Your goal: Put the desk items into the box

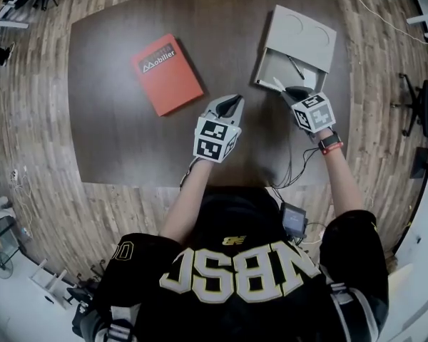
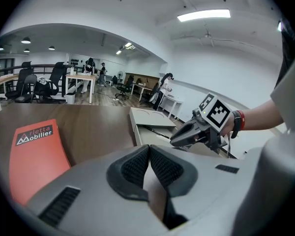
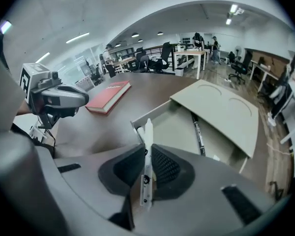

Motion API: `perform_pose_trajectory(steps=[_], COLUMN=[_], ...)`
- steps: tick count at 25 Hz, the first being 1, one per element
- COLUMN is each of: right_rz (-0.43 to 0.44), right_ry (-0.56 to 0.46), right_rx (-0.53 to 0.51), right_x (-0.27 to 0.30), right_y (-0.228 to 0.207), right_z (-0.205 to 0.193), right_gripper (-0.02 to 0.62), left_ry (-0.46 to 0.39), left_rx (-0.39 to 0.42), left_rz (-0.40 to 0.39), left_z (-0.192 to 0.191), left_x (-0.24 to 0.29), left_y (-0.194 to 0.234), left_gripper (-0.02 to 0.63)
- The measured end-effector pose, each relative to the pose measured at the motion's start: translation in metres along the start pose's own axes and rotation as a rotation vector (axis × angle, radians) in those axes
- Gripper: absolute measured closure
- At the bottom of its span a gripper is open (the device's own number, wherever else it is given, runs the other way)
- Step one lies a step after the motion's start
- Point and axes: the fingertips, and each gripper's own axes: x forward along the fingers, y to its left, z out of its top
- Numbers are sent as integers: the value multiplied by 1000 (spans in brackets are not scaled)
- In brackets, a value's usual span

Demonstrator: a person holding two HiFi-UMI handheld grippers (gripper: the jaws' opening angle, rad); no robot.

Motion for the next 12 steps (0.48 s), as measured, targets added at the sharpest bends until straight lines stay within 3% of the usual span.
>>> perform_pose_trajectory(steps=[8, 12], right_rz=[-68, -64], right_ry=[18, 74], right_rx=[-255, -369], right_x=[11, 26], right_y=[-32, -38], right_z=[31, 28], right_gripper=[543, 543], left_ry=[10, 21], left_rx=[-14, -11], left_rz=[-23, -37], left_z=[-6, -10], left_x=[5, 8], left_y=[-8, -13], left_gripper=[580, 580])
